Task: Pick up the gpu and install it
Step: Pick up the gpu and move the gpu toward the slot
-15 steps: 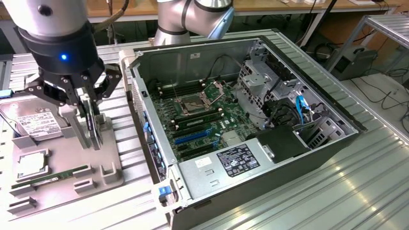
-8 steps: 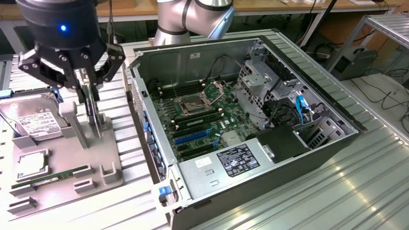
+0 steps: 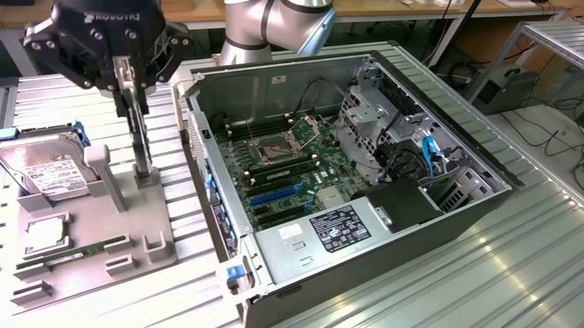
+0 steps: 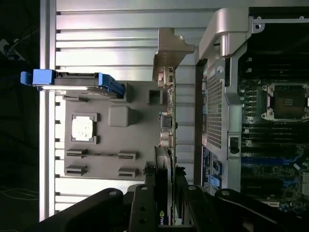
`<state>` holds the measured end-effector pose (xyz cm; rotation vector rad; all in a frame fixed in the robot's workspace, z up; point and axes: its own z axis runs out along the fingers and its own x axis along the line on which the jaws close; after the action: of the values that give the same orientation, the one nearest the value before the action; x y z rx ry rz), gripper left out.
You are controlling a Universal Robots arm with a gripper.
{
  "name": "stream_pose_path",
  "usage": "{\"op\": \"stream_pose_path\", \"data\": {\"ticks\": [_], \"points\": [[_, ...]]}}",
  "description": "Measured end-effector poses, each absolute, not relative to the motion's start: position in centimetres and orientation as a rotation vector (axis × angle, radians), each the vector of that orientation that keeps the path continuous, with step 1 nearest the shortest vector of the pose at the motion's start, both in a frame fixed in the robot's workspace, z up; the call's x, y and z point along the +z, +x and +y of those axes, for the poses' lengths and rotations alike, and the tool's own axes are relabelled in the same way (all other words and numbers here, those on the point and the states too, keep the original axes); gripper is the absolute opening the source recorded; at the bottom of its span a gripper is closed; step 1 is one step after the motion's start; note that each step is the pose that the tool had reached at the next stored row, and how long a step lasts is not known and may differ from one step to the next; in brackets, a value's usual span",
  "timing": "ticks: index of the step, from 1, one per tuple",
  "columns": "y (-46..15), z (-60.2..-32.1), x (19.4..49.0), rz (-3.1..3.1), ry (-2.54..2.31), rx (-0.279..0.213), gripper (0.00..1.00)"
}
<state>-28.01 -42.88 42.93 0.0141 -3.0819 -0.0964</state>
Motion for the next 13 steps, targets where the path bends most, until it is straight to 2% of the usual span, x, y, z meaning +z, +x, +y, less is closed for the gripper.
{"op": "stream_pose_path", "data": {"ticks": [5, 13], "points": [[-25.5, -43.0, 45.5, -3.055, 0.021, -0.096, 0.26], [-21.9, -43.1, 46.6, -3.04, 0.032, -0.095, 0.26]]}}
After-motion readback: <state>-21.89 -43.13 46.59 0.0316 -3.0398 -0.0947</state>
